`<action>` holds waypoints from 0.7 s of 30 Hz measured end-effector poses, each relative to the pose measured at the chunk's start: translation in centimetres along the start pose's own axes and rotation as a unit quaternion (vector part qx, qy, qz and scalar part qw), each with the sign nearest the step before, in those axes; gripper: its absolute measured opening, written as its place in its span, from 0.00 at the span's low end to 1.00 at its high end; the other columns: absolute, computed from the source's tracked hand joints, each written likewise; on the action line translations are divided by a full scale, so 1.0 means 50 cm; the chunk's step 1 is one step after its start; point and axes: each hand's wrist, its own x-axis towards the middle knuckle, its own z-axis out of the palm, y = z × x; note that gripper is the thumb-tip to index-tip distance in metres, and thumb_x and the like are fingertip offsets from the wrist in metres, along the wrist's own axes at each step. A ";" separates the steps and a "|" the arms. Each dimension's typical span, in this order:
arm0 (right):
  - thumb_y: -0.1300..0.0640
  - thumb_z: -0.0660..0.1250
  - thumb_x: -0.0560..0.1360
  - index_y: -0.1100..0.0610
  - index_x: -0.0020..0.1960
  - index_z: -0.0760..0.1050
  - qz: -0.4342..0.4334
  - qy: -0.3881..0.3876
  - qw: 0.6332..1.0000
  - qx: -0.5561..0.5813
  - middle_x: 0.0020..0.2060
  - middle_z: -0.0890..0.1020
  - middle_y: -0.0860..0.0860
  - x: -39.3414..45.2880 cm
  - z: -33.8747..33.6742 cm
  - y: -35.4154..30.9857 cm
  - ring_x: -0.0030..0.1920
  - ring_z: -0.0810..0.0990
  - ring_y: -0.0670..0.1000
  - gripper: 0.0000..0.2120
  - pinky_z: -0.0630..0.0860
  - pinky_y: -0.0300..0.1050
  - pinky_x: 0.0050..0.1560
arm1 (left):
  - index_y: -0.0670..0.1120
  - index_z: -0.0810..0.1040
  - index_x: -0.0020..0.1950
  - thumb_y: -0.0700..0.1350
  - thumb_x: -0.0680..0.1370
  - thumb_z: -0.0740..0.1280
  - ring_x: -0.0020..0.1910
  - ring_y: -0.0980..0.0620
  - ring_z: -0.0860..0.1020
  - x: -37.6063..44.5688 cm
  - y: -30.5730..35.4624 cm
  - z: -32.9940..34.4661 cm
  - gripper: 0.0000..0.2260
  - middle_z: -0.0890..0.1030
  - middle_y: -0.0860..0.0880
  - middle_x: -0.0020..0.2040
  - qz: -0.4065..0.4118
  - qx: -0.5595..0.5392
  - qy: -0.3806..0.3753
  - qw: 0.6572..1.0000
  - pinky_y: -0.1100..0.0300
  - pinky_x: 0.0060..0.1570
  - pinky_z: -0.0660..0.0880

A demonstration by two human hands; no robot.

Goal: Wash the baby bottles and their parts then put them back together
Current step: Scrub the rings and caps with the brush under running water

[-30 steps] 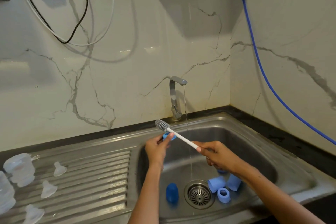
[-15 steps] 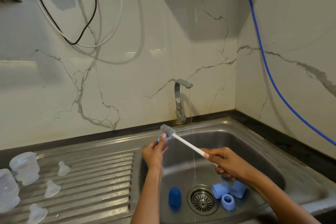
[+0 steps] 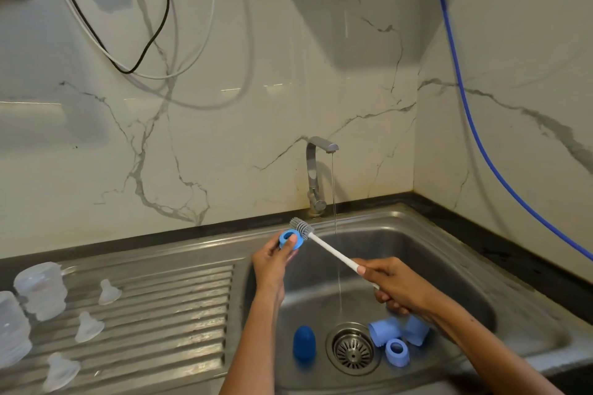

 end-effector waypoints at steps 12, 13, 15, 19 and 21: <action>0.50 0.61 0.80 0.35 0.60 0.74 -0.039 0.020 0.998 -0.034 0.23 0.71 0.43 0.008 0.003 0.003 0.24 0.67 0.41 0.12 0.65 0.35 0.25 | 0.38 0.77 0.61 0.32 0.73 0.69 0.50 0.51 0.81 0.011 -0.002 -0.007 0.16 0.83 0.45 0.49 -0.017 0.020 -0.023 0.999 0.63 0.48 0.78; 0.50 0.61 0.80 0.34 0.59 0.74 -0.037 0.020 0.998 -0.041 0.23 0.71 0.43 0.008 -0.001 0.003 0.24 0.67 0.41 0.12 0.65 0.35 0.25 | 0.38 0.78 0.61 0.32 0.73 0.70 0.49 0.52 0.81 0.013 -0.002 -0.007 0.16 0.83 0.45 0.49 -0.004 0.046 -0.018 0.999 0.65 0.46 0.79; 0.48 0.61 0.80 0.33 0.56 0.75 -0.026 0.018 0.998 -0.052 0.22 0.70 0.44 0.003 -0.017 0.006 0.23 0.66 0.42 0.10 0.64 0.36 0.24 | 0.38 0.79 0.59 0.33 0.72 0.71 0.46 0.54 0.81 0.014 -0.006 -0.011 0.15 0.84 0.44 0.48 0.031 0.087 0.015 0.996 0.67 0.44 0.78; 0.48 0.62 0.79 0.35 0.53 0.76 -0.035 0.008 0.997 -0.063 0.22 0.72 0.45 -0.004 -0.018 0.005 0.22 0.66 0.42 0.08 0.65 0.36 0.24 | 0.37 0.79 0.58 0.31 0.70 0.72 0.44 0.56 0.81 0.010 -0.012 -0.012 0.16 0.84 0.47 0.46 0.084 0.158 0.043 0.983 0.68 0.44 0.77; 0.51 0.61 0.80 0.36 0.53 0.74 -0.048 0.021 0.994 -0.096 0.22 0.74 0.40 0.000 -0.001 -0.004 0.22 0.69 0.39 0.09 0.67 0.34 0.25 | 0.35 0.78 0.59 0.30 0.70 0.72 0.48 0.51 0.82 0.005 -0.019 -0.002 0.18 0.83 0.43 0.50 0.095 0.178 0.030 0.979 0.62 0.49 0.78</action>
